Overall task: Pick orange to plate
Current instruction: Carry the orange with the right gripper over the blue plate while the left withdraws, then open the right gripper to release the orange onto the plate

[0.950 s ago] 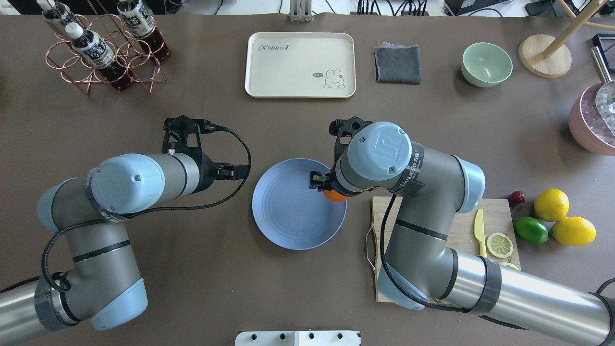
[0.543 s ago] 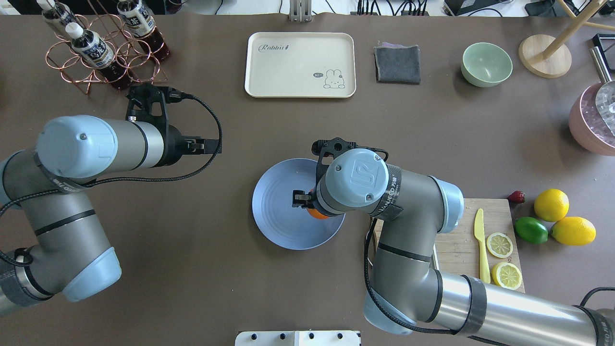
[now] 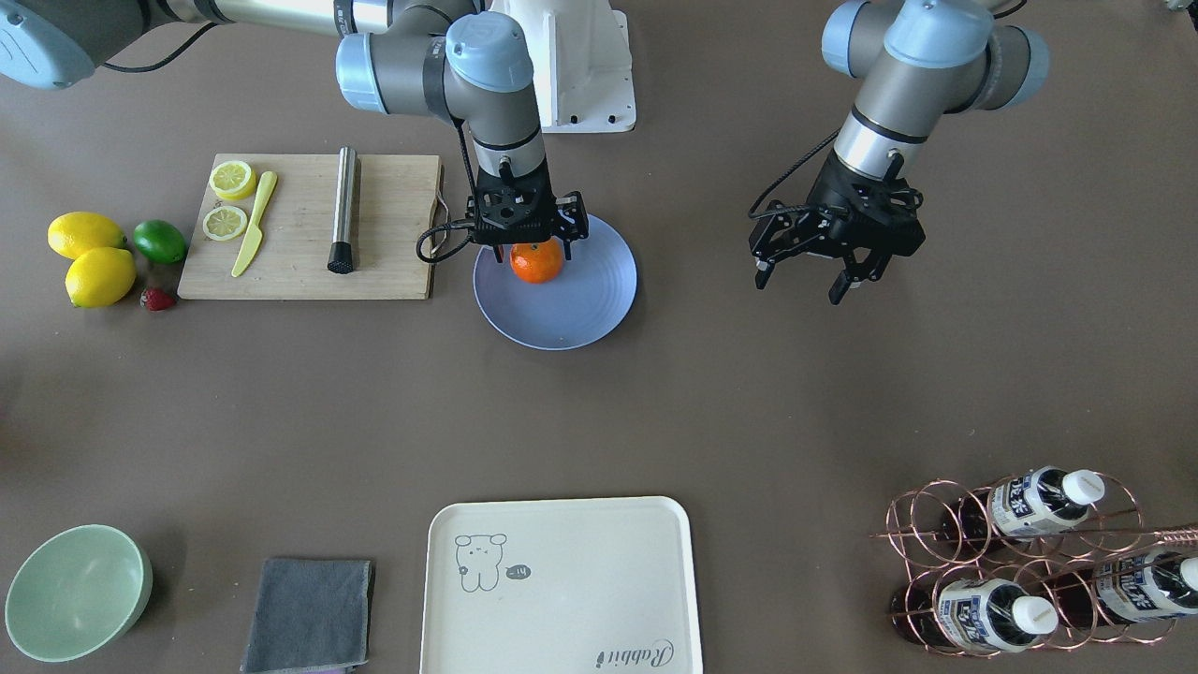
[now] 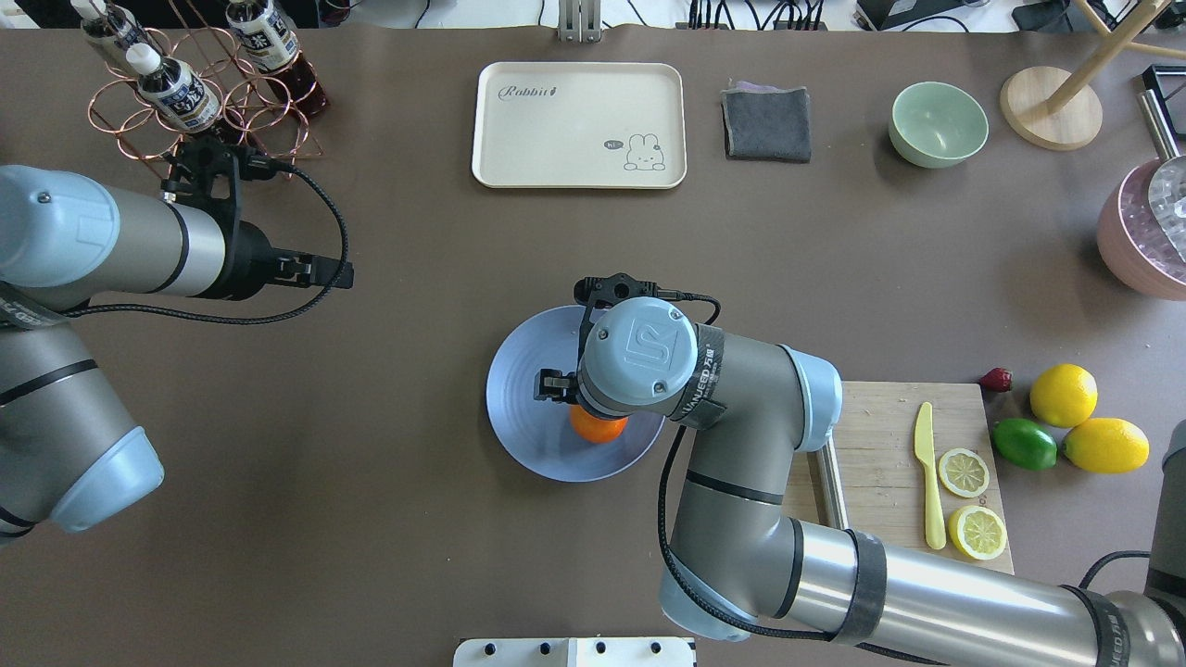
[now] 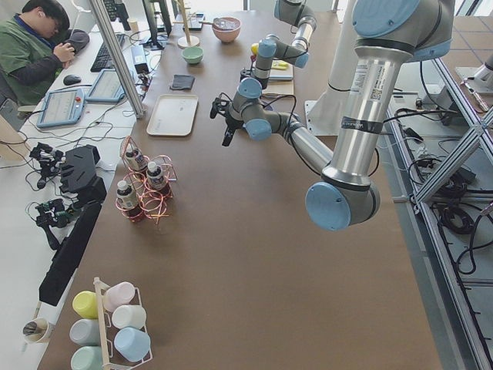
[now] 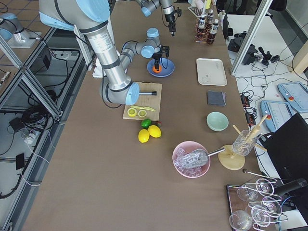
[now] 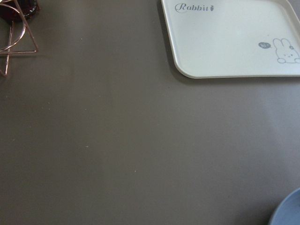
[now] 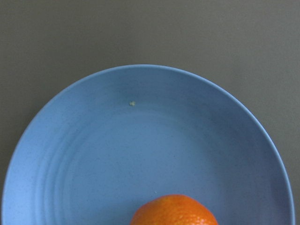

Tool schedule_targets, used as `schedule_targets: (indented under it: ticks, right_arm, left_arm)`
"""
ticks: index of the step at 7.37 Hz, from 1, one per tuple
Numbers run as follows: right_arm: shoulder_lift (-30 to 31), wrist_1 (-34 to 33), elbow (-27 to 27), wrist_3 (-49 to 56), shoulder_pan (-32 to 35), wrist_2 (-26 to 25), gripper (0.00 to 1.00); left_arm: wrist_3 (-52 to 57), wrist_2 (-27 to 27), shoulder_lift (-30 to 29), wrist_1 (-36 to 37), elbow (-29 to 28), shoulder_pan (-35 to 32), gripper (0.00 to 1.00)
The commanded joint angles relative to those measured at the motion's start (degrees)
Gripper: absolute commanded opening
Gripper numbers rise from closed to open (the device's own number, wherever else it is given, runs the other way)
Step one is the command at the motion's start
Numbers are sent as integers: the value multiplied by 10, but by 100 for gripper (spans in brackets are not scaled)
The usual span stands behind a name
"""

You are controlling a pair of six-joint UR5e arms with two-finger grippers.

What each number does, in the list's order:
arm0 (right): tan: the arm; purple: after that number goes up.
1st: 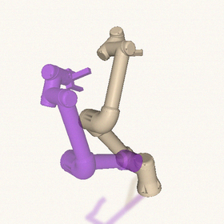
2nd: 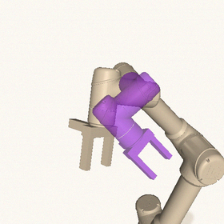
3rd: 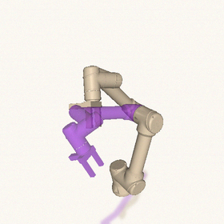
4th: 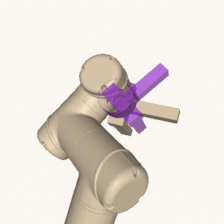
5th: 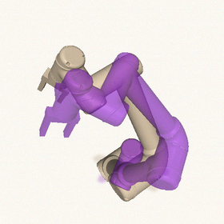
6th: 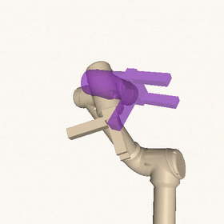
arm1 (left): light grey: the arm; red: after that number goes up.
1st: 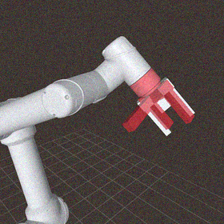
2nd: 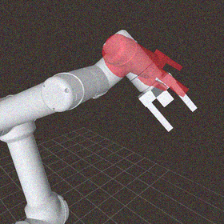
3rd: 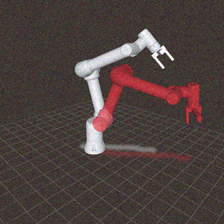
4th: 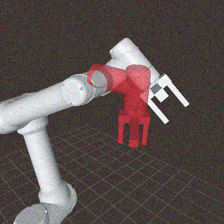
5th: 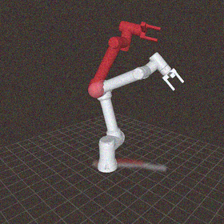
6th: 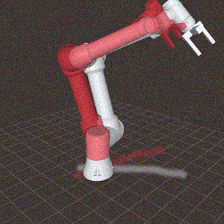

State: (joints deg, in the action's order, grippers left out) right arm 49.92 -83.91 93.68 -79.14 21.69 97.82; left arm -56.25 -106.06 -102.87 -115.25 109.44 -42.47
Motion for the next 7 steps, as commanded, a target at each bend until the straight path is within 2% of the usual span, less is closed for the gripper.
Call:
schedule_targets:
  ticks: [1, 2, 3, 4, 6, 7]
  right_arm:
    - [-19, -6, 1, -10, 9, 8, 100]
    - [-19, -7, 11, -8, 29, 36, 100]
    - [-18, -28, 28, -4, 57, 73, 100]
    - [-17, -72, 58, 18, 83, 98, 100]
    - [4, -197, 125, 106, 143, 141, 100]
    - [40, -212, 155, 163, 177, 149, 100]
  left_arm:
    - [17, -15, 13, 0, 0, -19, 98]
    - [50, -18, 35, 0, 2, -27, 98]
    - [96, -52, 70, 0, 5, -56, 98]
    - [145, -83, 103, 0, 6, -93, 98]
    - [233, -88, 157, 0, 9, -137, 98]
    - [248, -88, 182, -1, 13, -150, 98]
